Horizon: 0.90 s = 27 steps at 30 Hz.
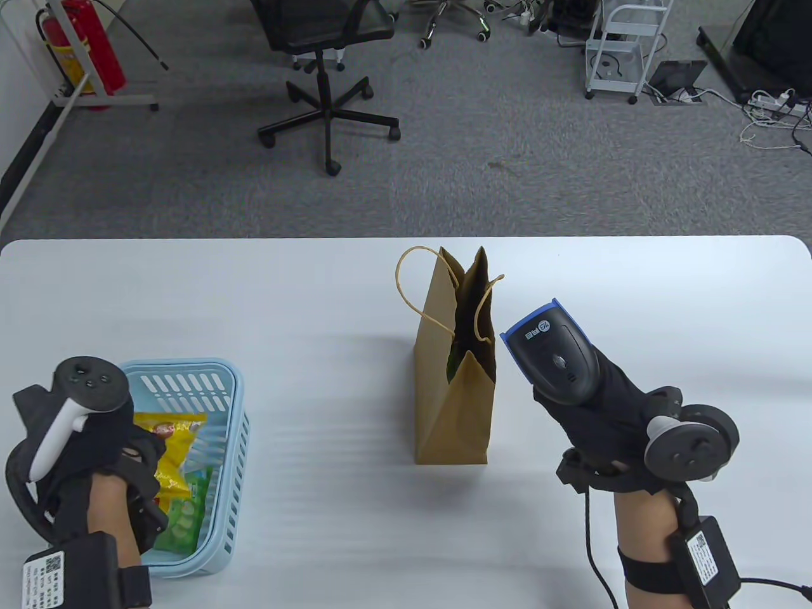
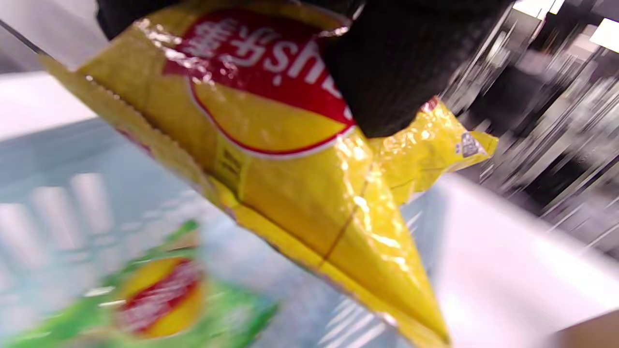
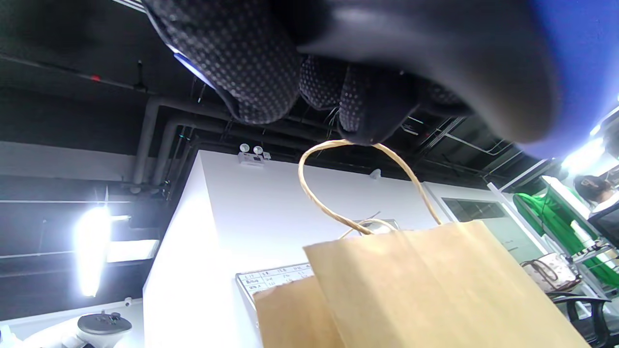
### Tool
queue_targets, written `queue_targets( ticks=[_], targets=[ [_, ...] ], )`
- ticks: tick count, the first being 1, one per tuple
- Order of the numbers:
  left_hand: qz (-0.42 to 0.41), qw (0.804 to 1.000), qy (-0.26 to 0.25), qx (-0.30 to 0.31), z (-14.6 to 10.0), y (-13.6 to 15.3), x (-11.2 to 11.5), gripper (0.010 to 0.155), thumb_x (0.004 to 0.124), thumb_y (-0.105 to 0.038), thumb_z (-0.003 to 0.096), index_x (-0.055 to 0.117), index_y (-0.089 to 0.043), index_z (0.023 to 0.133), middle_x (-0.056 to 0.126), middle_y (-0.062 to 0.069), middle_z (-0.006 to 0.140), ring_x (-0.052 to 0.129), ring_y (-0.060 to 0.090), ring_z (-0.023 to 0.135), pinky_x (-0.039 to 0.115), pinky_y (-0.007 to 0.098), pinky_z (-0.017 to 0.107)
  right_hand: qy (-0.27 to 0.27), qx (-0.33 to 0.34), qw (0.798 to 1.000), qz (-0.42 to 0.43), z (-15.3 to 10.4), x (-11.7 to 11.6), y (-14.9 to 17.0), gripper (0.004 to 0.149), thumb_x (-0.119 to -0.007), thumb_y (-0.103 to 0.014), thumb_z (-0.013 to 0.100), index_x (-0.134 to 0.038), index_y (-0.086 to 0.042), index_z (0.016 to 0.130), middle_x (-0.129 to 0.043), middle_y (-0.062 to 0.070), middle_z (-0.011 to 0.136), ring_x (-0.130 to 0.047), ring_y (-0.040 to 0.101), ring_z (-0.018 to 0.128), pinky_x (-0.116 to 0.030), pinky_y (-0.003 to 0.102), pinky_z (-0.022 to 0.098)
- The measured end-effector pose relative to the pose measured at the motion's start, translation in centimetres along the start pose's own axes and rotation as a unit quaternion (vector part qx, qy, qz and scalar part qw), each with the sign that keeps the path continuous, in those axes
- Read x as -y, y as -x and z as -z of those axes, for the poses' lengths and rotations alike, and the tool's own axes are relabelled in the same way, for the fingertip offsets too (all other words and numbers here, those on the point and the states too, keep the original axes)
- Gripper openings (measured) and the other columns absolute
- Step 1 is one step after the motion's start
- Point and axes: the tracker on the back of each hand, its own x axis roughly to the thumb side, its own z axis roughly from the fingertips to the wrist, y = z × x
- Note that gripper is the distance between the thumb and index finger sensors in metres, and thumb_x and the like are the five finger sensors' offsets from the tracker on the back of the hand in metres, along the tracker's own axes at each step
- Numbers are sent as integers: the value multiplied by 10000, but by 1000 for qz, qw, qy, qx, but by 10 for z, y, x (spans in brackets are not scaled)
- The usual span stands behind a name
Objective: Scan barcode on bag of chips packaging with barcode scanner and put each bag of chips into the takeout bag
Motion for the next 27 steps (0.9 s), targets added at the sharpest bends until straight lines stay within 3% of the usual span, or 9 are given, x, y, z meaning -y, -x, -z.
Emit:
queue_targets(
  ticks=[3,6,9,11,17,24,27],
  targets=[
    [-146,984,-3,101,-7,-2,-9,848,914,-279,490,436,-53,1153,368,276,1131,776,522,846,671,662,623,-1,1,1000,13,0,0,0,633,-880,-288,540,-624,-15,1050,-847,170,875,-1021,319,638,-843,543,516],
    [-288,930,8,228,-9,-9,-6,847,907,-281,498,429,-45,1156,360,284,1132,769,524,851,668,666,623,-3,1,999,36,1,-1,0,629,-879,-291,540,-627,-19,1048,-850,169,872,-1023,316,631,-847,540,511],
    [-388,858,21,336,-7,-24,6,843,901,-283,505,424,-47,1158,356,281,1135,760,519,860,662,665,630,-5,0,998,65,1,-2,0,628,-874,-299,542,-632,-13,1046,-856,169,864,-1029,310,616,-852,535,499],
    [-422,816,30,393,-5,-38,17,842,900,-286,506,424,-53,1160,356,276,1139,760,514,866,660,664,635,-10,-3,996,87,1,-3,-1,626,-871,-305,545,-635,-10,1045,-859,170,859,-1032,306,606,-856,531,491],
    [-464,728,51,502,-6,-80,56,838,889,-295,517,403,-86,1167,341,239,1156,736,487,905,641,665,661,-39,-4,988,151,3,-10,-4,637,-856,-322,552,-642,25,1041,-869,172,845,-1046,293,578,-877,500,457],
    [-491,657,65,568,-4,-120,106,830,891,-299,516,416,-101,1167,361,224,1164,750,484,906,659,659,659,-122,-11,954,273,6,-25,-6,628,-848,-341,564,-665,37,1030,-889,178,822,-1059,287,543,-887,487,424],
    [-495,648,64,576,-1,-131,119,827,892,-295,516,420,-106,1168,364,217,1168,748,484,911,654,660,664,-145,-7,947,285,7,-31,-10,626,-845,-350,567,-671,37,1027,-894,175,818,-1063,282,533,-890,484,419]
  ],
)
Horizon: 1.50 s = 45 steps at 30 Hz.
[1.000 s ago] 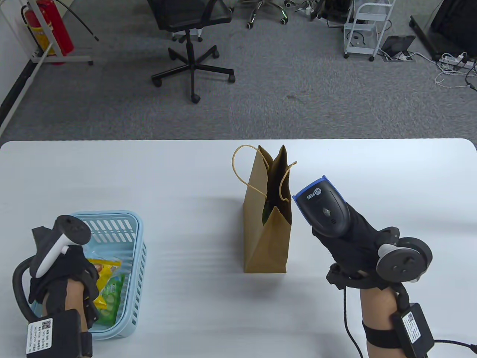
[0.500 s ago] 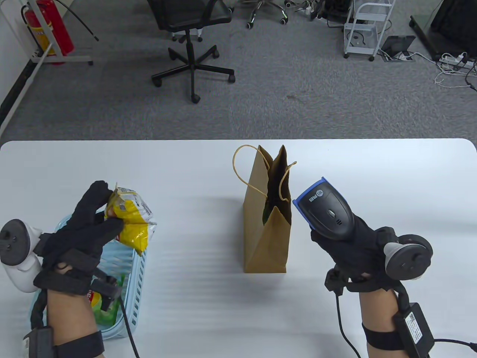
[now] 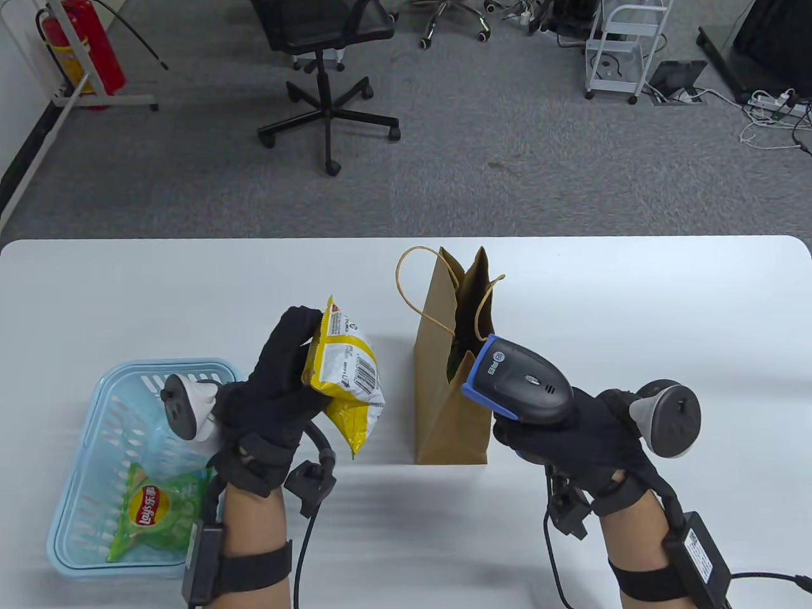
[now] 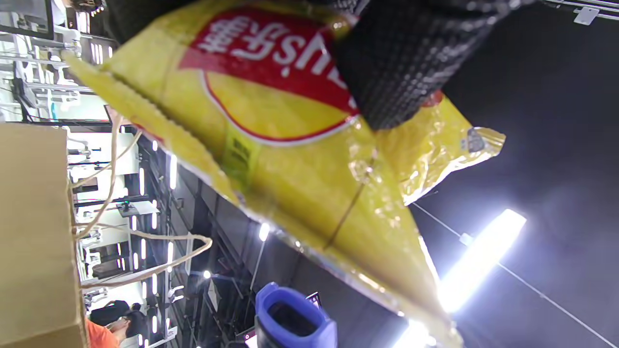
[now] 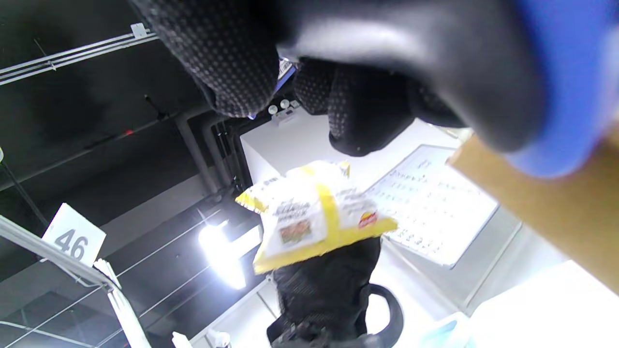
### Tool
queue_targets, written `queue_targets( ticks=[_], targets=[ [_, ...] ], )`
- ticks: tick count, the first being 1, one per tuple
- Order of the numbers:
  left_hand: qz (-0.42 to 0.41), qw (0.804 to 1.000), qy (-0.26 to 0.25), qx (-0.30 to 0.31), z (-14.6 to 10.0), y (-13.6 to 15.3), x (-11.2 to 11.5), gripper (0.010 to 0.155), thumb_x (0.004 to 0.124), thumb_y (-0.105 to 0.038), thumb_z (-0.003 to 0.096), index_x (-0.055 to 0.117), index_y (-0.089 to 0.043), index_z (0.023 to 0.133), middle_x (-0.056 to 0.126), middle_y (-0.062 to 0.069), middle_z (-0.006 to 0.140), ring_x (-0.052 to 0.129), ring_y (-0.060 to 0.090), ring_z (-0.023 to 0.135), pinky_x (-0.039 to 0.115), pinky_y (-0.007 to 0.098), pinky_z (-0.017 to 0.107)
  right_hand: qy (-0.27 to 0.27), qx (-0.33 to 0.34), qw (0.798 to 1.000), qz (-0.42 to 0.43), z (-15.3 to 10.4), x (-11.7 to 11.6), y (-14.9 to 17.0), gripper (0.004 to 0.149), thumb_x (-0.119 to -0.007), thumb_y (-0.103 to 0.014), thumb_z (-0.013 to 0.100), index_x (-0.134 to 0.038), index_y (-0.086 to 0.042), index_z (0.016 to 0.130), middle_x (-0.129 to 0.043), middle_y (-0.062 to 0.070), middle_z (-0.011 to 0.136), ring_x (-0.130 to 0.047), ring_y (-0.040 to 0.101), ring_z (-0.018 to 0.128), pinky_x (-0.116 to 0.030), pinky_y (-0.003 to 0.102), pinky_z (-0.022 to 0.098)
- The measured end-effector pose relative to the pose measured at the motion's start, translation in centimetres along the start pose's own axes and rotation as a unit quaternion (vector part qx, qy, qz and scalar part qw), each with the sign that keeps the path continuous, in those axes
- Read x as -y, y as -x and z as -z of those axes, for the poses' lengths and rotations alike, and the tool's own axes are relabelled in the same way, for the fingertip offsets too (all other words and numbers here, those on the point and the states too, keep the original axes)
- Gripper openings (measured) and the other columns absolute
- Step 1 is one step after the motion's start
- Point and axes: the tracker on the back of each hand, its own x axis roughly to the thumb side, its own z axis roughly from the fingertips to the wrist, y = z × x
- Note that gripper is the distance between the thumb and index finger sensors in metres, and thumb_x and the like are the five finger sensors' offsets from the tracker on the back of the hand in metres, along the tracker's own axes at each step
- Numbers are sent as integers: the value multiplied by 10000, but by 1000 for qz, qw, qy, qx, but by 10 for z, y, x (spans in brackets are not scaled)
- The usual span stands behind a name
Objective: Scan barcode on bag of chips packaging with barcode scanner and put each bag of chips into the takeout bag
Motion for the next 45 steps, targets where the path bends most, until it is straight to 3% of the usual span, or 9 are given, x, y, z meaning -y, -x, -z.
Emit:
queue_targets(
  ticks=[7,14,45],
  targets=[
    [-16,999,39,11,12,22,19,819,890,-293,519,422,-116,1168,366,211,1171,742,480,920,648,655,673,-34,-6,999,16,5,-12,4,624,-845,-351,569,-674,41,1025,-896,177,813,-1063,285,526,-890,484,414],
    [4,998,62,2,14,29,23,814,890,-293,519,430,-121,1168,376,205,1173,743,476,927,648,653,679,-49,-17,998,42,5,-16,12,624,-842,-351,571,-676,45,1023,-897,176,810,-1062,280,519,-888,484,412],
    [-1,999,46,-19,9,42,23,800,887,-266,518,439,-120,1165,396,201,1167,739,475,941,644,652,684,-39,-24,998,48,5,-17,20,613,-831,-369,579,-682,38,1012,-901,170,801,-1063,277,510,-889,481,405]
  ],
)
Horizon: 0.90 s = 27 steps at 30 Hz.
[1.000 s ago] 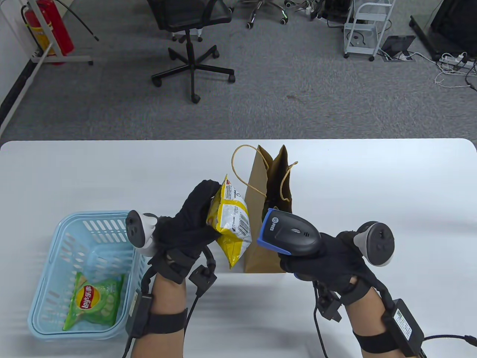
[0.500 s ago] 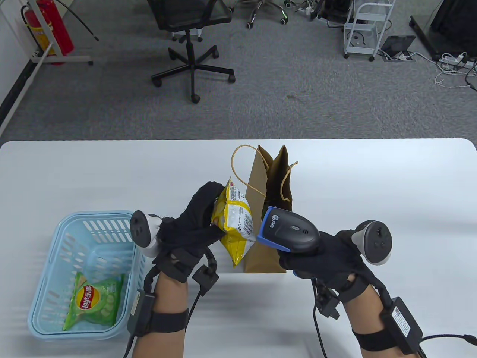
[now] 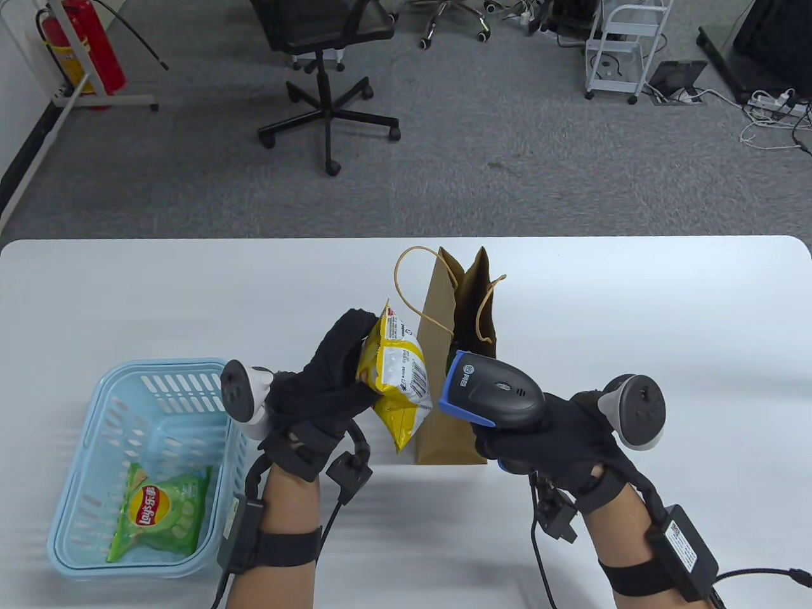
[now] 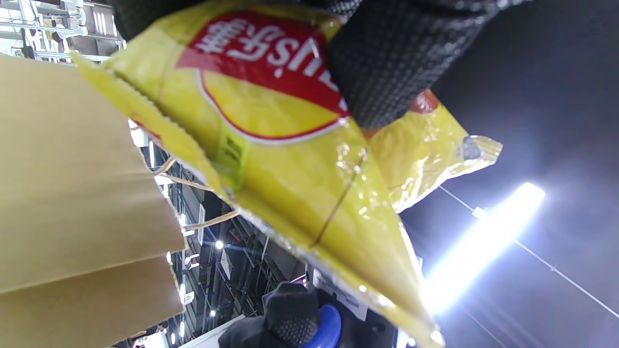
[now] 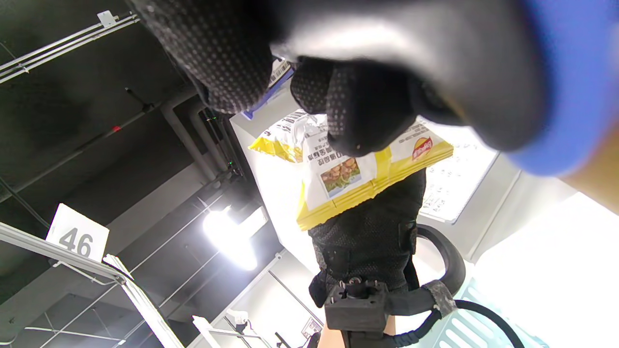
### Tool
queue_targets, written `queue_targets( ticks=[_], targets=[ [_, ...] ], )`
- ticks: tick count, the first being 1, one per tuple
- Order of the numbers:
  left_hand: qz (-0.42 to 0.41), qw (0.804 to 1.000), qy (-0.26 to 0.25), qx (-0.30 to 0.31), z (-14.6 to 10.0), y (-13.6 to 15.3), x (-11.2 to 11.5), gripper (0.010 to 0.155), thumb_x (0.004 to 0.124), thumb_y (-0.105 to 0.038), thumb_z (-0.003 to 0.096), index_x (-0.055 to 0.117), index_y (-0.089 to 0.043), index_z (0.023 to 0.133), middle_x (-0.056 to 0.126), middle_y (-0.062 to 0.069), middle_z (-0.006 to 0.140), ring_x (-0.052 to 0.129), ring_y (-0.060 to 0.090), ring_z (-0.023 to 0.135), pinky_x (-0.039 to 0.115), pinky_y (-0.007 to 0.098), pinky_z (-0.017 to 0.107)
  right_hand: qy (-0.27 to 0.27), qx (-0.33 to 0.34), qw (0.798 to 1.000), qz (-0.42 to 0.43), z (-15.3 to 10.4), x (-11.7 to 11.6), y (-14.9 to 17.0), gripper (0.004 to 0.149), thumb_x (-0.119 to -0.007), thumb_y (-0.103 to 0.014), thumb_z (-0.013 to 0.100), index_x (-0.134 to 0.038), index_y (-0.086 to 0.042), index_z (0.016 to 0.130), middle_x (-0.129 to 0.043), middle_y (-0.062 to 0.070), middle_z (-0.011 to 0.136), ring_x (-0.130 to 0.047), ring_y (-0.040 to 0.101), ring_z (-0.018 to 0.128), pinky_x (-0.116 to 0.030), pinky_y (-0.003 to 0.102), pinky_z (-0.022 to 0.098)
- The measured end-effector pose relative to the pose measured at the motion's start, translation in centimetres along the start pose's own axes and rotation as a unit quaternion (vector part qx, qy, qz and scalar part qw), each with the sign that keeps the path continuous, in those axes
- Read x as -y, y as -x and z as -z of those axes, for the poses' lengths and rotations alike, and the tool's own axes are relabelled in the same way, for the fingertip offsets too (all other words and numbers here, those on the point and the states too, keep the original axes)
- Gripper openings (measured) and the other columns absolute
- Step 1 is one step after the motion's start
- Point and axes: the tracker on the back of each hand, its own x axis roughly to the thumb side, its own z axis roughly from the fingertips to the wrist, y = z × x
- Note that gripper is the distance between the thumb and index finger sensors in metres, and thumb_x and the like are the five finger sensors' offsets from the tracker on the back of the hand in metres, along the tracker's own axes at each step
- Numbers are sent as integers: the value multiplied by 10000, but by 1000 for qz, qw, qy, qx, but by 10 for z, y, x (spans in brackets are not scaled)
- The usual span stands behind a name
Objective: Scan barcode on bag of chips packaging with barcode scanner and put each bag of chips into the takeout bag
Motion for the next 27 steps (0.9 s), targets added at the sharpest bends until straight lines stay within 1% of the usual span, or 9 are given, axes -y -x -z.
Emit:
queue_targets(
  ticks=[7,10,14,16,18,21,23,25,27],
  targets=[
    [-6,1000,1,7,-1,-4,3,799,884,-270,519,439,-119,1165,382,203,1168,740,473,939,645,651,684,2,8,1000,5,-1,2,-5,612,-831,-370,579,-683,36,1012,-902,171,800,-1062,279,511,-887,482,407],
    [-6,1000,-1,12,-2,-8,6,798,883,-270,520,438,-120,1165,381,204,1168,742,472,939,646,651,683,-6,16,1000,10,-1,3,-10,614,-830,-374,582,-680,33,1016,-900,170,804,-1061,280,515,-885,483,410],
    [-15,1000,-2,21,-1,-13,14,796,879,-266,522,435,-118,1166,380,204,1167,737,475,941,643,653,684,17,32,999,1,-5,8,-19,619,-829,-378,584,-671,30,1022,-898,173,809,-1059,288,522,-881,487,415],
    [-15,1000,6,26,2,-17,19,797,876,-268,526,429,-120,1168,373,203,1171,735,473,944,643,652,686,32,44,999,-6,-8,15,-25,622,-831,-380,582,-670,27,1025,-899,172,810,-1060,289,522,-884,485,415],
    [-21,999,6,25,9,-21,24,793,873,-267,529,429,-120,1170,373,202,1171,730,478,946,639,654,688,48,57,997,2,-11,21,-30,620,-831,-379,583,-671,26,1025,-900,170,810,-1059,289,525,-883,486,417],
    [-18,1000,5,1,28,-28,32,791,864,-265,536,418,-116,1172,357,211,1174,719,484,949,632,657,690,76,72,994,8,-17,33,-37,622,-829,-380,584,-668,27,1026,-896,170,813,-1058,288,529,-881,486,421],
    [-18,1000,8,-16,41,-31,39,792,853,-263,542,402,-116,1175,343,208,1175,704,488,956,622,660,696,83,75,994,9,-20,38,-40,623,-828,-380,584,-665,27,1027,-895,170,816,-1057,290,532,-880,486,424],
    [-18,1000,13,-19,53,-33,45,791,847,-266,544,396,-120,1177,336,205,1177,699,485,961,619,657,701,90,77,993,10,-23,42,-41,624,-827,-381,585,-664,27,1028,-893,170,818,-1056,290,536,-879,487,425],
    [-26,999,16,-43,66,-30,50,793,843,-261,548,384,-123,1180,327,203,1180,689,485,968,612,658,706,95,78,992,9,-25,45,-42,625,-827,-381,585,-663,27,1028,-893,171,818,-1056,291,536,-879,487,425]
  ],
)
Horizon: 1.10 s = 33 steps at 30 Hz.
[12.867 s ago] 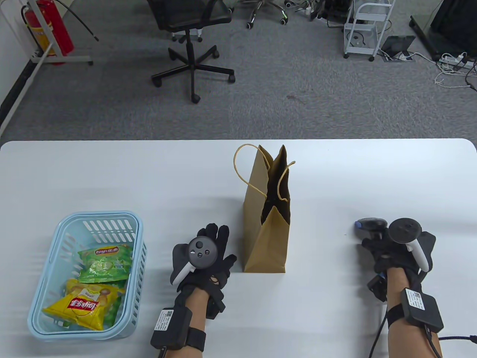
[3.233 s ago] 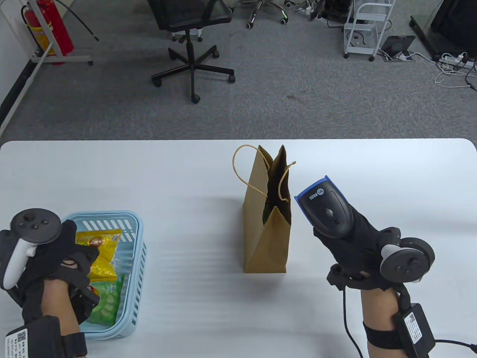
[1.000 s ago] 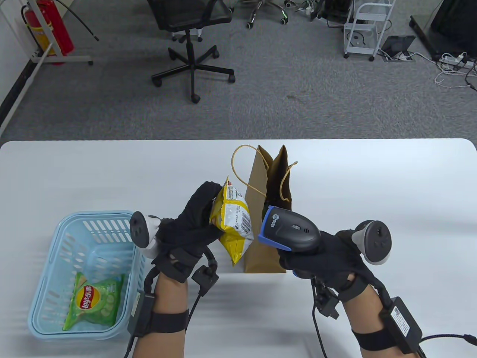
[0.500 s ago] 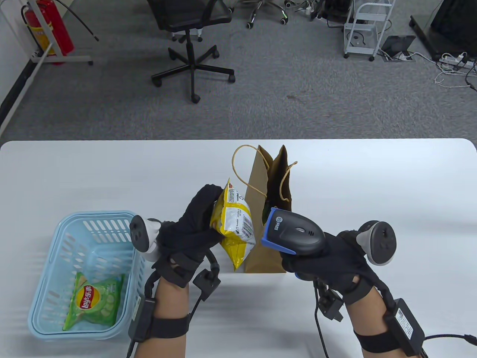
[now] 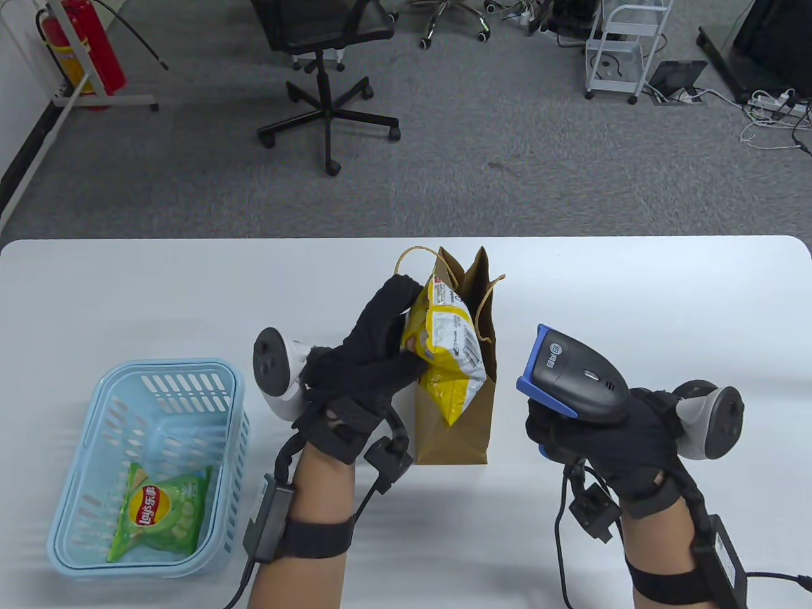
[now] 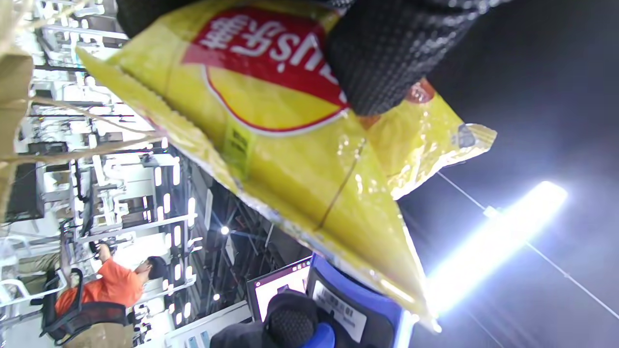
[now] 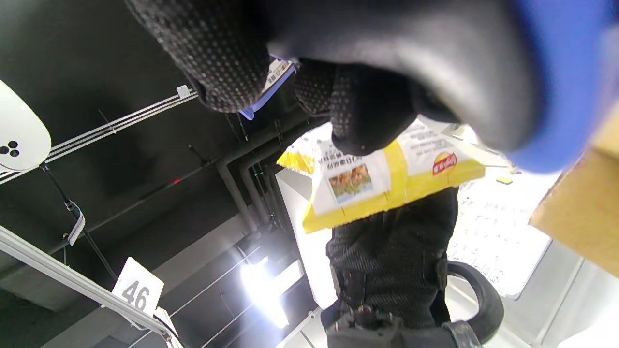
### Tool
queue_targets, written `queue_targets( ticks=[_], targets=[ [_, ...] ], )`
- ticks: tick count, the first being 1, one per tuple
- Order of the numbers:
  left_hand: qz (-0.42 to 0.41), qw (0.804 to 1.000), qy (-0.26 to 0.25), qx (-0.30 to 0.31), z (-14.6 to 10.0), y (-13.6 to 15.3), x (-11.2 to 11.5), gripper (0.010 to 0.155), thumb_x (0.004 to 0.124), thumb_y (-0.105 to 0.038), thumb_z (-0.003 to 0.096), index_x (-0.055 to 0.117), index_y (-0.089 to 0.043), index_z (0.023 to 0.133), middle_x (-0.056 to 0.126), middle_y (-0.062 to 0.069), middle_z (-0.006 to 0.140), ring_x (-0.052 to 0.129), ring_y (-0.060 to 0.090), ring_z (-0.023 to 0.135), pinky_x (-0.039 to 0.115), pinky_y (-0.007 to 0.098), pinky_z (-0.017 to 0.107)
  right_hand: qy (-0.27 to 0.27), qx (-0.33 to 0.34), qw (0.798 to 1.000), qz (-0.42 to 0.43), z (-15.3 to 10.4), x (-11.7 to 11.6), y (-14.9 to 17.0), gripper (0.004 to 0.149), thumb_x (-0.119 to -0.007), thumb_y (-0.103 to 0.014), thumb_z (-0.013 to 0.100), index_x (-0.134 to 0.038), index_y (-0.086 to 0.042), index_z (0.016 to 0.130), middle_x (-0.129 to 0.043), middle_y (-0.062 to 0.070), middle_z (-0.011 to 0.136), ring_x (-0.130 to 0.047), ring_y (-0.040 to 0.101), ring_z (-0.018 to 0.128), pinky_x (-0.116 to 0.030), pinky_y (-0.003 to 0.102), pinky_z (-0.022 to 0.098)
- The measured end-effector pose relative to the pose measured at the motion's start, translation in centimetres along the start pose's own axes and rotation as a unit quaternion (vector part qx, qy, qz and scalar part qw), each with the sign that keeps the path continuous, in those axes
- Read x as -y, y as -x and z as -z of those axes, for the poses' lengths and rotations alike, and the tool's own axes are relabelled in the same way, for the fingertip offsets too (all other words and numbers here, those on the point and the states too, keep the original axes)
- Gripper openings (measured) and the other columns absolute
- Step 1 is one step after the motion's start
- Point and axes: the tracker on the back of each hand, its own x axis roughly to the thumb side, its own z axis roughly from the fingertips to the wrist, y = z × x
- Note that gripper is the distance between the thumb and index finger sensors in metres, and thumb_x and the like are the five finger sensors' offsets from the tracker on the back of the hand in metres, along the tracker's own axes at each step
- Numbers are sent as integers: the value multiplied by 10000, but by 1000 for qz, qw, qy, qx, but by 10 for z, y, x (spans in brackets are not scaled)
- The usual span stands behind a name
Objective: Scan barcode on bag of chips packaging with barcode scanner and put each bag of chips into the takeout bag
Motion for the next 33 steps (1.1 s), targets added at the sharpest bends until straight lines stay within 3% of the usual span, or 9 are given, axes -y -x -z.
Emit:
queue_targets(
  ticks=[12,20,25,30,33],
  targets=[
    [20,991,-7,-133,37,31,11,783,788,-250,577,317,-104,1185,260,221,1179,642,510,985,608,667,712,9,3,1000,-2,-1,6,-3,624,-827,-382,586,-664,26,1030,-891,172,820,-1054,295,540,-876,488,430],
    [51,982,13,-183,45,47,16,750,762,-210,578,333,-75,1178,258,246,1171,573,581,1002,604,693,692,10,4,1000,-6,-1,7,-3,624,-827,-383,586,-664,25,1030,-891,173,820,-1054,296,542,-875,491,430],
    [97,977,15,-191,47,39,21,722,756,-252,587,390,-67,1180,291,260,1177,426,642,1028,560,704,688,8,3,1000,-9,-1,7,-3,624,-827,-383,586,-666,25,1029,-892,172,821,-1054,297,542,-875,490,431],
    [223,949,18,-222,49,20,27,723,763,-299,587,433,-39,1175,351,288,1167,420,670,1006,540,715,669,8,3,1000,-11,-1,6,-3,623,-827,-383,585,-666,23,1029,-892,172,820,-1054,295,542,-875,491,431],
    [316,915,18,-249,48,7,31,724,758,-338,588,466,-22,1171,394,311,1157,457,684,986,567,712,651,9,3,1000,-11,-1,6,-2,624,-827,-383,585,-666,24,1029,-893,171,819,-1054,296,542,-875,491,431]
  ],
)
